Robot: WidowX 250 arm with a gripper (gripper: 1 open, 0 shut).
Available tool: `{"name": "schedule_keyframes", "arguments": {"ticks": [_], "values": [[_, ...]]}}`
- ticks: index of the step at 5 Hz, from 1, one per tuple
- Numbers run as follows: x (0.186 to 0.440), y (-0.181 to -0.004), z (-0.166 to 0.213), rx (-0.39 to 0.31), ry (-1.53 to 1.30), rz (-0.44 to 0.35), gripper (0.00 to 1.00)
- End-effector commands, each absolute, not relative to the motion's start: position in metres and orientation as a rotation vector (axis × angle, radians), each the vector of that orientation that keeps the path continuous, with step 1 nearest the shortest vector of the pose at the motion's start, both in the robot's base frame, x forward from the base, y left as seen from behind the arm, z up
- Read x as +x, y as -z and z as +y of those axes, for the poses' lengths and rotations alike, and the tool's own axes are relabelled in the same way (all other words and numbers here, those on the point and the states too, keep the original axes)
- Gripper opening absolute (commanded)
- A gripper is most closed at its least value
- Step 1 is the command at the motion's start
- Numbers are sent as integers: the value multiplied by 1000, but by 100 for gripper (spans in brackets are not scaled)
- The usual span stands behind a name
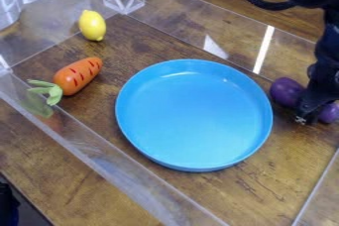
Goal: Remove the purple eggplant from the blue tray and put it on the table
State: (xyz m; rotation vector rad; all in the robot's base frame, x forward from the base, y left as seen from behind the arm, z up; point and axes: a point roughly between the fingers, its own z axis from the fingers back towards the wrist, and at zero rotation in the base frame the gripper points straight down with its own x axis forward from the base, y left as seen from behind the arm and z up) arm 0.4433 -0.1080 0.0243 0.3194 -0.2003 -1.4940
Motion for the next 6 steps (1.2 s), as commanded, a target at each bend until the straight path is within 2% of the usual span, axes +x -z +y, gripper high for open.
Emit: {"name": "schedule_keyframes", "arguments": {"ticks": [1,6], "values": [[436,-12,-96,314,1448,-160,0],[438,-6,-86,330,1374,-92,0]]}}
